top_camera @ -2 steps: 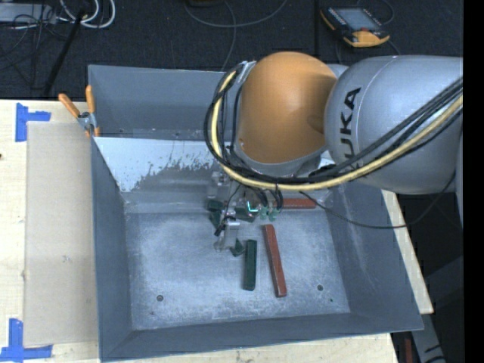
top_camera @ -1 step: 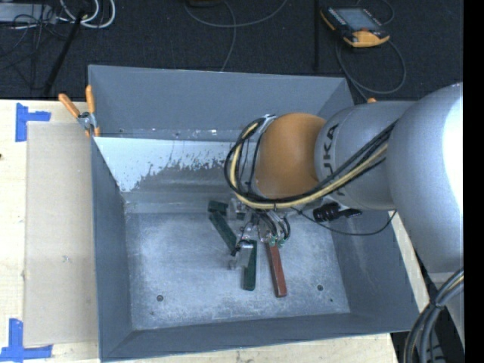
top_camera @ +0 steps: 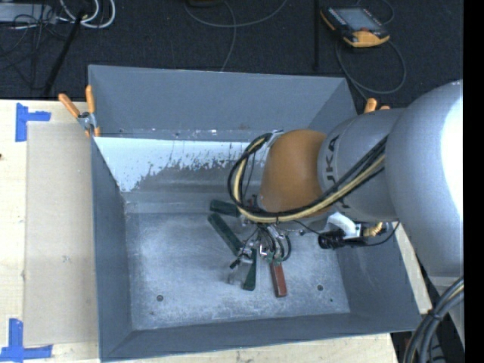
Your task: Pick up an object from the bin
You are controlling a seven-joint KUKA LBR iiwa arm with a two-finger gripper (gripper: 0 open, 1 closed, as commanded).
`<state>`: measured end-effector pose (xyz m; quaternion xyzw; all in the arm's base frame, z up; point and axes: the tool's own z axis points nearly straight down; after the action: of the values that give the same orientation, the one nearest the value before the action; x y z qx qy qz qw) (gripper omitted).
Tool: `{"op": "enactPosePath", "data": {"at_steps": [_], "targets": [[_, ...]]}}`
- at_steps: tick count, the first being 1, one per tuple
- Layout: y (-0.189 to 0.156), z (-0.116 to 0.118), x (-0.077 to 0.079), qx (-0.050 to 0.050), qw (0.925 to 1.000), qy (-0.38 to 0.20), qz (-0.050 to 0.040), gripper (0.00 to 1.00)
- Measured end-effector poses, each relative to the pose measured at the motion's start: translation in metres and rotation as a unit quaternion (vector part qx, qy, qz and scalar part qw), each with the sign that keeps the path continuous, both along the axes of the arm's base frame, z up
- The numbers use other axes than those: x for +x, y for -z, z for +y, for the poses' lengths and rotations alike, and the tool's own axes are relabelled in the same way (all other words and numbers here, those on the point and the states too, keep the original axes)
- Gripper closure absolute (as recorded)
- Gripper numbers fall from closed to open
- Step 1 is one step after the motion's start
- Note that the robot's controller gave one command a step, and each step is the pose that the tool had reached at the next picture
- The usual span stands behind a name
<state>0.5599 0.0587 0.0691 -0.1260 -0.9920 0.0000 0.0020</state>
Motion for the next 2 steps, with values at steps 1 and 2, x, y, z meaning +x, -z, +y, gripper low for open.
{"op": "enactPosePath", "data": {"at_steps": [1,2], "targets": [[0.000,-0.032,-0.047,-0.001,0.9992,0.041,0.0013,0.00],[0.000,-0.091,-0.050,-0.001,0.9875,-0.158,-0.0007,0.00]]}}
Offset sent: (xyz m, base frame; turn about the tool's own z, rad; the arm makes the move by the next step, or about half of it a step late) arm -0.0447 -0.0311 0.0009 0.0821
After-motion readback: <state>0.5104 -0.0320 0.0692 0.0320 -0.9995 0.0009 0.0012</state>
